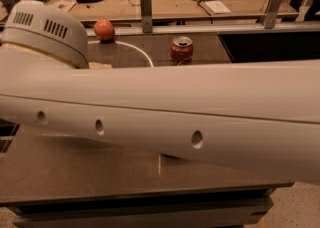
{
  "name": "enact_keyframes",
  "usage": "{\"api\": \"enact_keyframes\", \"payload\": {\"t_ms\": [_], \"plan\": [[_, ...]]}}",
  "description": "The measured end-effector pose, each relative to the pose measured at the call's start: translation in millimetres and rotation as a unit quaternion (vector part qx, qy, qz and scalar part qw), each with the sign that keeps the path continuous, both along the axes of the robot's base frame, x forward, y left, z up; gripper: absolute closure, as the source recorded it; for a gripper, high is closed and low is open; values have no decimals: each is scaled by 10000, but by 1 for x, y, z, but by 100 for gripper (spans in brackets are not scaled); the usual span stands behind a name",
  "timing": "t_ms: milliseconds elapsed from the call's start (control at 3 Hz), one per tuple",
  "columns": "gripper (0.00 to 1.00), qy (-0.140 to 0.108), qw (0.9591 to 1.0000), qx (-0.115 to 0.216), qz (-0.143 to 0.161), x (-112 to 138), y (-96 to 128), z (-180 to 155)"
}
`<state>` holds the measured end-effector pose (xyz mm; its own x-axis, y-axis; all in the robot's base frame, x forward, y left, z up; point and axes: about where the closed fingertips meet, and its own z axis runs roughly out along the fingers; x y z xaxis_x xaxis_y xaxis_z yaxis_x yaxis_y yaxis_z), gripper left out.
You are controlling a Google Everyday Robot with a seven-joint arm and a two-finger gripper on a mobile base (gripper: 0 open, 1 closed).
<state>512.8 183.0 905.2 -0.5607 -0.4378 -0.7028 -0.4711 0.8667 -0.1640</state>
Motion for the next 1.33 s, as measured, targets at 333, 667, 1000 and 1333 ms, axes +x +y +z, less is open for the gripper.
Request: {"api": "enact_keyframes", "payload": {"t_ms": [333,667,1000,1333], "plan": [[0,-1,10000,0,0,0,0,0],[0,-77,9996,5,-260,6,0,-3],[0,-315,9946,-397,-908,27,-7,-33],[0,-921,9786,-764,-1672,52,-23,-42]]}}
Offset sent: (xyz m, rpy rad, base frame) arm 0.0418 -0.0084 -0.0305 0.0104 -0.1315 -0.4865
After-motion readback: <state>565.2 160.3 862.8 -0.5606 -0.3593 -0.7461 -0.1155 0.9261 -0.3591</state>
